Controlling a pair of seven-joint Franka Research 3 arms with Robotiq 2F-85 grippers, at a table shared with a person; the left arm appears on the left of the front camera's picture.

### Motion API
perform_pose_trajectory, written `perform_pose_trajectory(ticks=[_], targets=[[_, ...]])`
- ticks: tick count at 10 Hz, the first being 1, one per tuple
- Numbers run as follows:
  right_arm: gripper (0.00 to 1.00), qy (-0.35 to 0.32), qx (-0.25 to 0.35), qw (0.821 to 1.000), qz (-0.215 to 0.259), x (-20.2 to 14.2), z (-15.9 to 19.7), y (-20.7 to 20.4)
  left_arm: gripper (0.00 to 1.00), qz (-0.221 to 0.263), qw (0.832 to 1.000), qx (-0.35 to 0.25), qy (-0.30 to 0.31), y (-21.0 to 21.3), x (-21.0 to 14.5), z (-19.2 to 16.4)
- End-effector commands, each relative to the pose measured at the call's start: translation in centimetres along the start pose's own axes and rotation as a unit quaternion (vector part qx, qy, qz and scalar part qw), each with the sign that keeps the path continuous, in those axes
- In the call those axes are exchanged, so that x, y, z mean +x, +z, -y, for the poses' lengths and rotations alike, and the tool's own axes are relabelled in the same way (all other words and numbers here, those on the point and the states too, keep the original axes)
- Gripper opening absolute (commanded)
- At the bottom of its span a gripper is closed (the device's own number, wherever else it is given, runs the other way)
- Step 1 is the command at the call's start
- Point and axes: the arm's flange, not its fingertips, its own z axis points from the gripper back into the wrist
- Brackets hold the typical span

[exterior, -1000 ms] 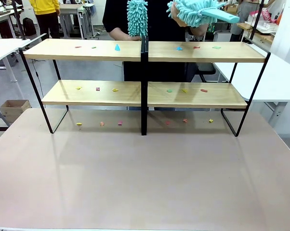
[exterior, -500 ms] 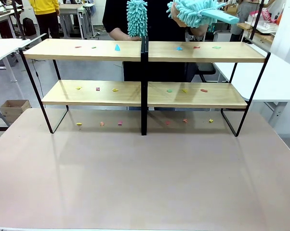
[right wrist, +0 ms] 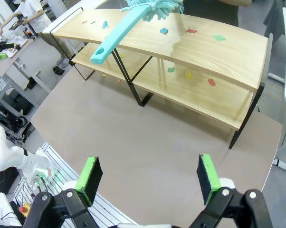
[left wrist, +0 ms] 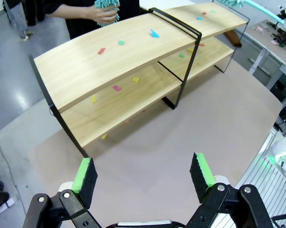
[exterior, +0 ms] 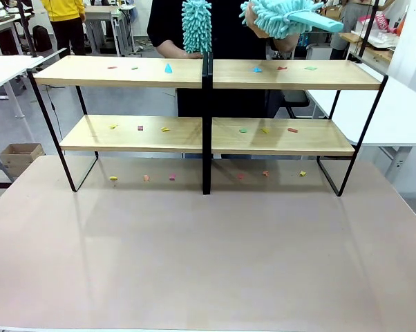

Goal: Clean the shelves.
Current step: Pick up the Duster when the human hands it over.

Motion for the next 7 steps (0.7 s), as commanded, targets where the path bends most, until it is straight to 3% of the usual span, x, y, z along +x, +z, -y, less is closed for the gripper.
perform_pose_trajectory(ticks=[1, 3, 4, 5, 6, 7], targets=[[1.0, -0.095, 0.019, 0.995, 0.02, 3.1, 0.4, 0.0, 1.0, 0.0, 1.0, -0.001, 0.001, 0.0, 0.0, 0.0], [1.0, -0.344, 0.042, 0.938, 0.018, 7.5, 1.2, -7.0, 1.0, 0.0, 1.0, -0.001, 0.001, 0.0, 0.0, 0.0], [1.0, -0.405, 0.083, 0.91, 0.011, 7.2, 2.2, -10.6, 1.0, 0.0, 1.0, -0.001, 0.001, 0.0, 0.0, 0.0], [1.0, -0.317, -0.019, 0.948, -0.019, 5.3, 1.6, -10.8, 1.0, 0.0, 1.0, -0.001, 0.001, 0.0, 0.0, 0.0], [1.0, -0.27, 0.064, 0.961, -0.018, 5.2, 2.0, -7.5, 1.0, 0.0, 1.0, -0.001, 0.001, 0.0, 0.0, 0.0], [1.0, -0.309, 0.044, 0.95, -0.027, 5.4, 3.0, -11.0, 1.0, 0.0, 1.0, -0.001, 0.001, 0.0, 0.0, 0.0]])
